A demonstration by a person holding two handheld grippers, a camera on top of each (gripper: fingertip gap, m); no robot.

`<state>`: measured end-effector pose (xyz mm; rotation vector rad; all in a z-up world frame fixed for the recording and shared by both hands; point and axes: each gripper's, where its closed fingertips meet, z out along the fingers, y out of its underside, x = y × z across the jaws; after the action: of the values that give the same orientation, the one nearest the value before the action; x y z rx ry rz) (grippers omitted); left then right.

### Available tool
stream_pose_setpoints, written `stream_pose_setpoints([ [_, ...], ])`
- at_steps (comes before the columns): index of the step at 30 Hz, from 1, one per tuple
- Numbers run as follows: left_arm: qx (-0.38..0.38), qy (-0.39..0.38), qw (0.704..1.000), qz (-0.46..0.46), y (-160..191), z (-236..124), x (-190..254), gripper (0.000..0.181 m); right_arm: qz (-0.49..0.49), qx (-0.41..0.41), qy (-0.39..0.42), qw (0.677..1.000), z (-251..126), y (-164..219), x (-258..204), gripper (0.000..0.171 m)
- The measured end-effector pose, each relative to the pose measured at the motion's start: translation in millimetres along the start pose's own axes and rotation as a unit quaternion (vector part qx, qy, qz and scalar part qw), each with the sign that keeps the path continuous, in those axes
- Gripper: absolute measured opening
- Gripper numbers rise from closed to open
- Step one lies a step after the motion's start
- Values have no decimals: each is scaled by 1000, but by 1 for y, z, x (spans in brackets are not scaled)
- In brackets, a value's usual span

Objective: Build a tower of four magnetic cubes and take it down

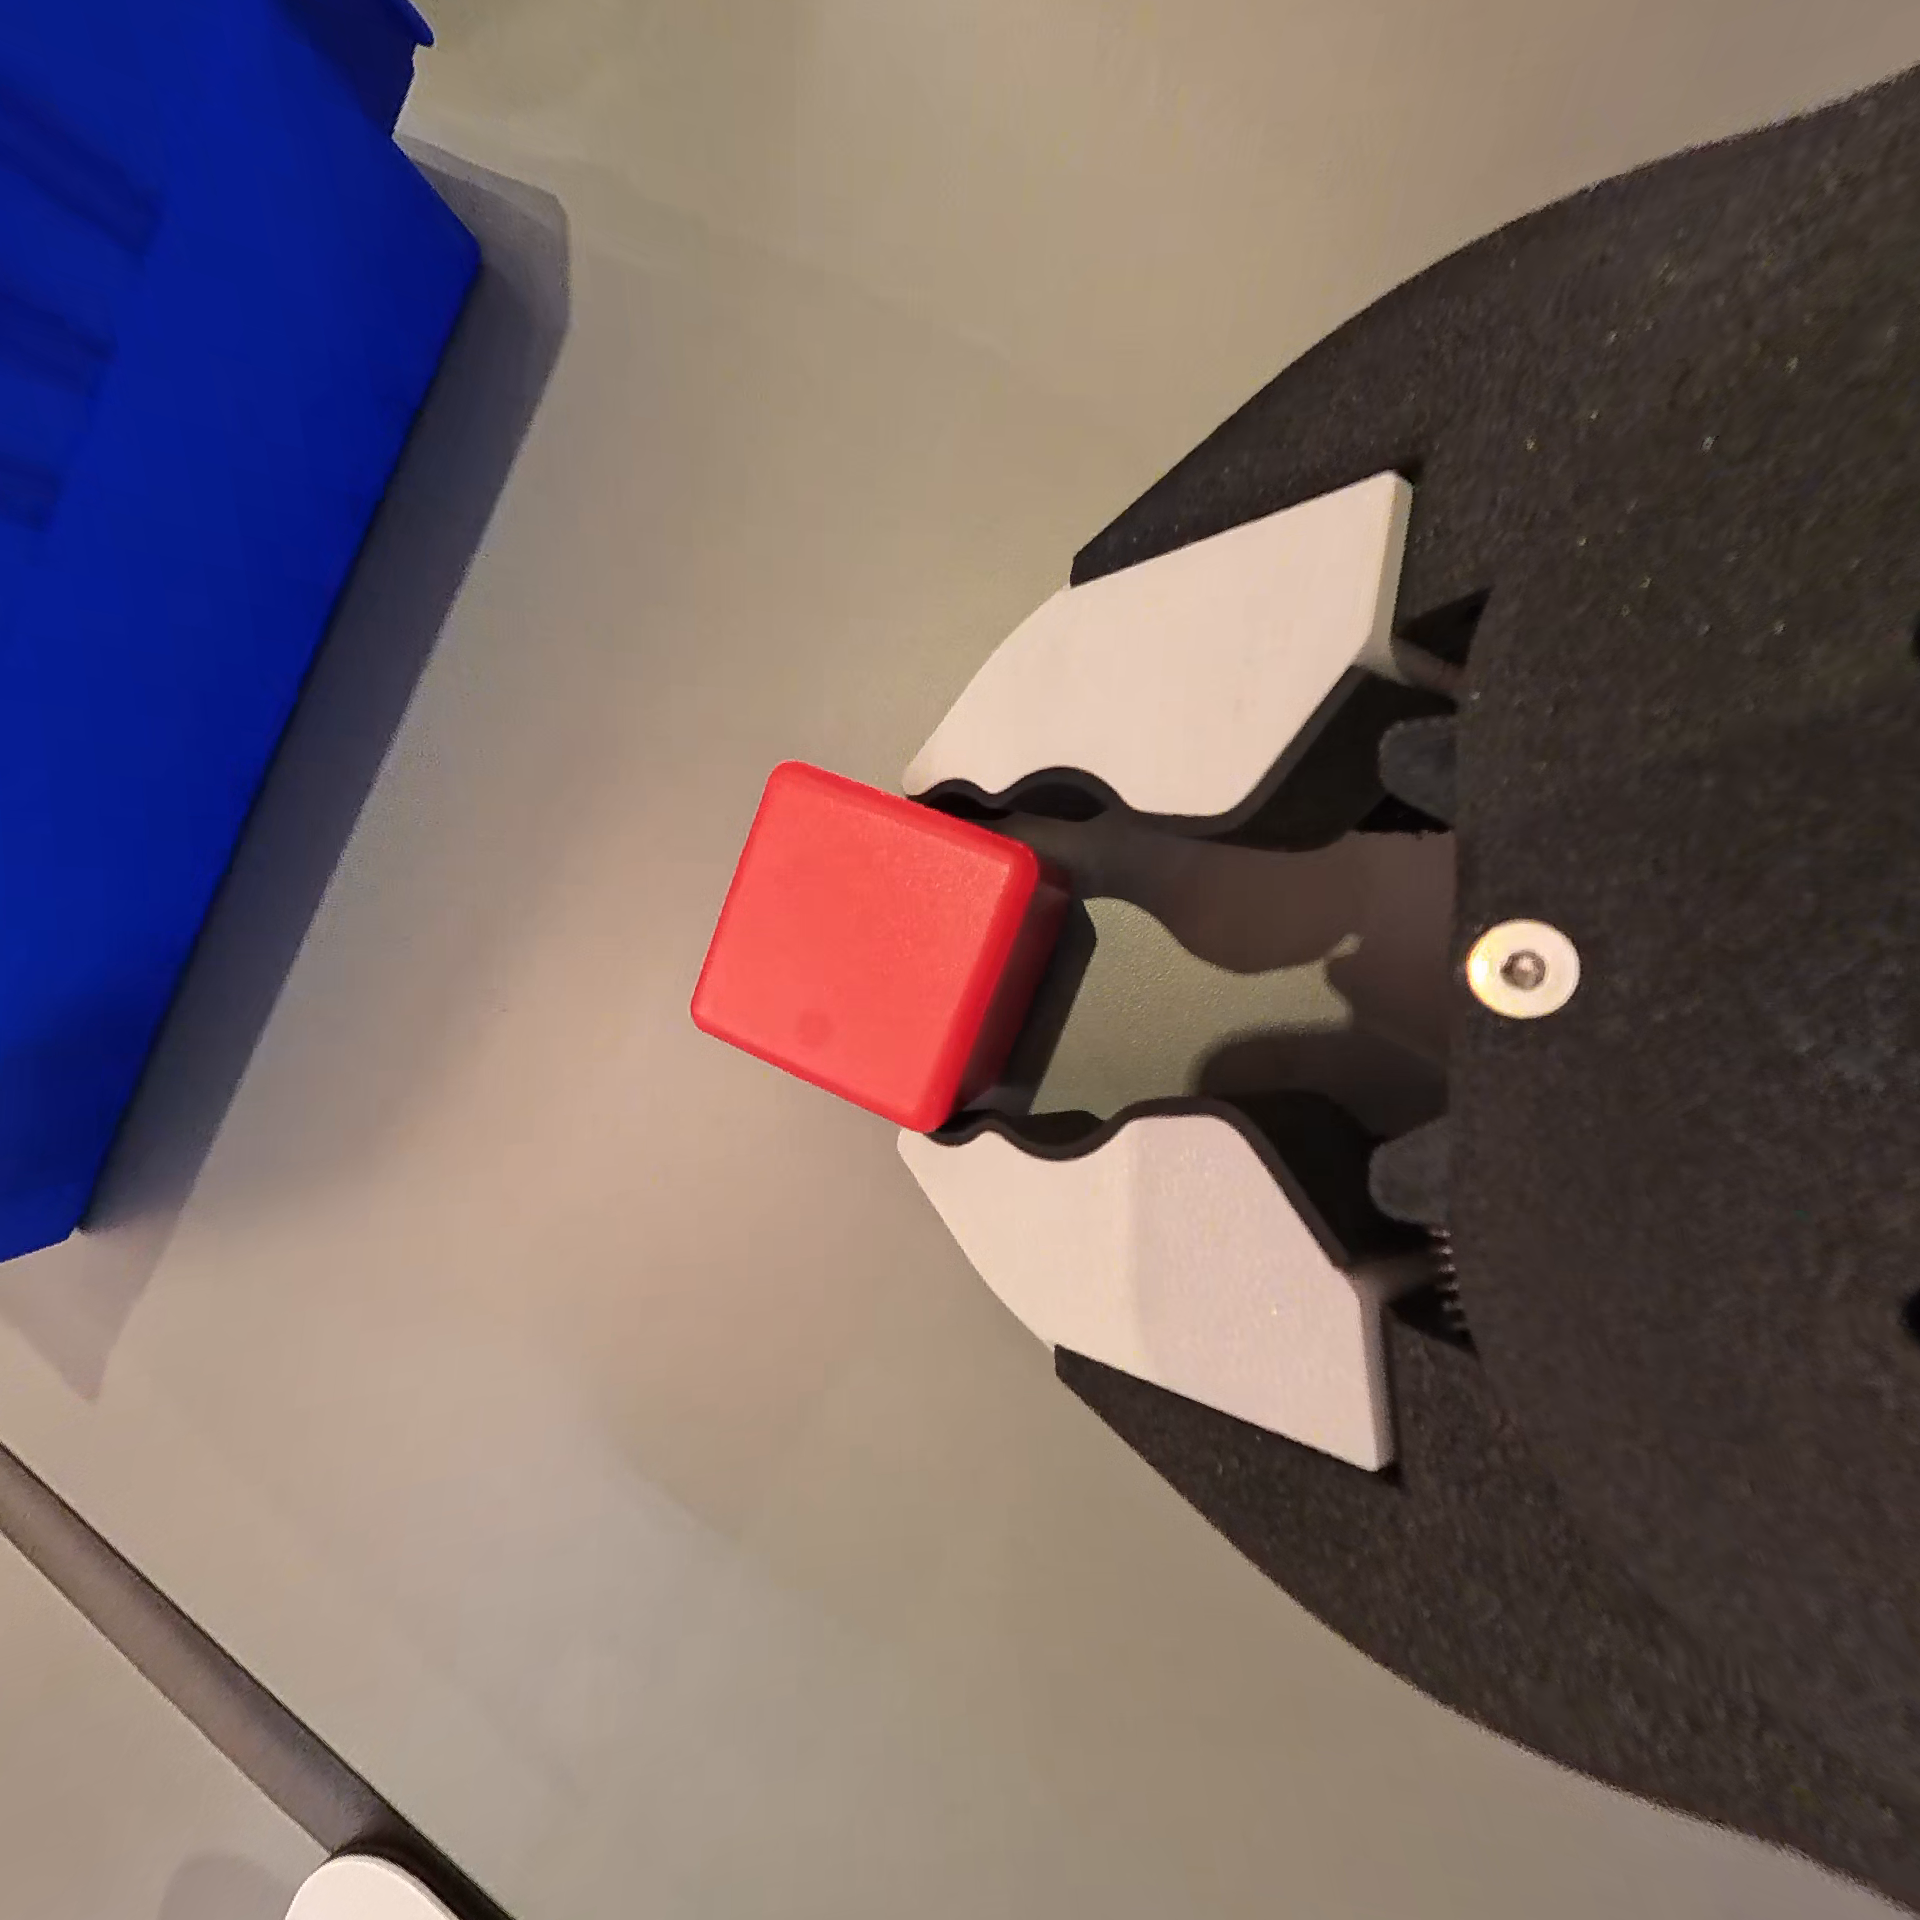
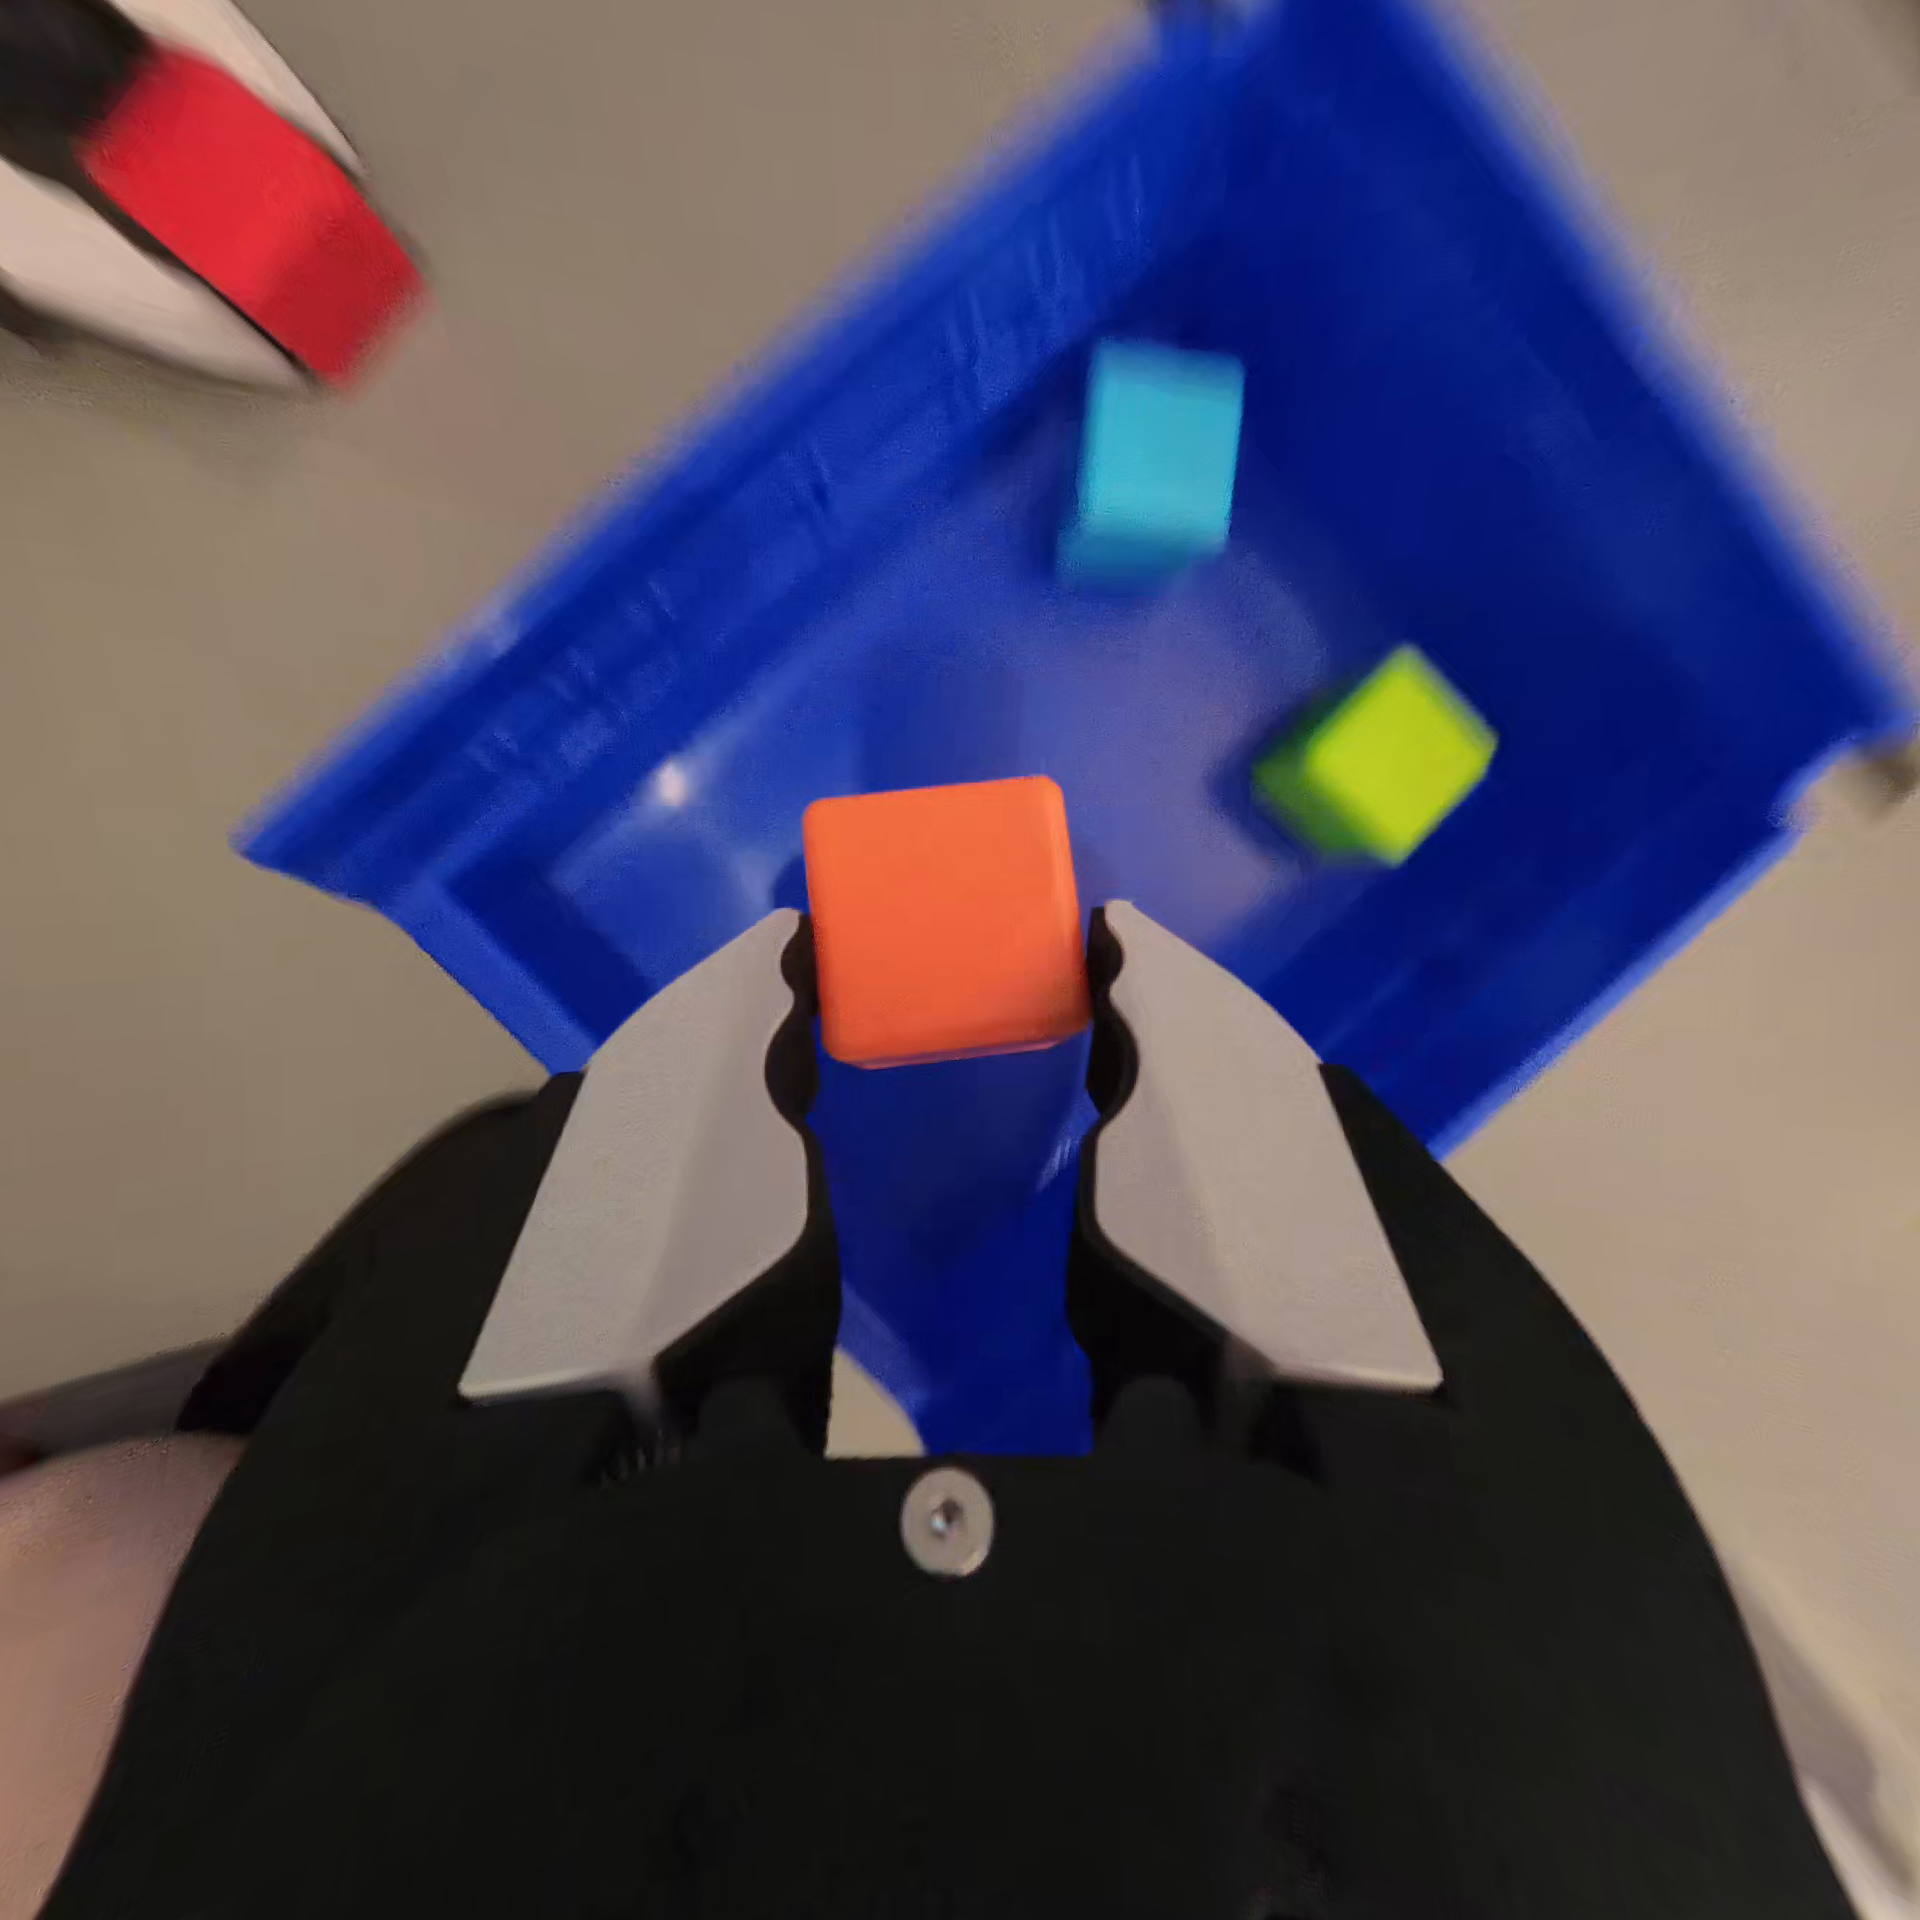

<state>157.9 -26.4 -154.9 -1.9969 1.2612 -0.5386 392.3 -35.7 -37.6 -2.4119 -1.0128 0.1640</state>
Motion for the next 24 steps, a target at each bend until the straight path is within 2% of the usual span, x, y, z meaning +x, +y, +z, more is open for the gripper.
stream_pose_setpoints([
  [4, -1, 3, 1000, -1, 0, 0, 0, 54, 114, -163, -15, 980, 27, 75, 16, 51],
  [7, -1, 1, 1000, 1, 1, 0, 1, 54, 136, -237, -37, 961, 39, 98, 8, 51],
  [10, -1, 1, 1000, 2, 1, -1, 1, 54, 142, -299, -24, 943, 46, 109, 8, 52],
  [17, -2, 2, 1000, 3, 1, 0, 1, 54, 141, -309, 5, 941, 51, 109, 18, 52],
  [24, -2, 3, 1000, 5, 1, 0, 2, 54, 154, -316, -7, 936, 50, 114, 11, 56],
])
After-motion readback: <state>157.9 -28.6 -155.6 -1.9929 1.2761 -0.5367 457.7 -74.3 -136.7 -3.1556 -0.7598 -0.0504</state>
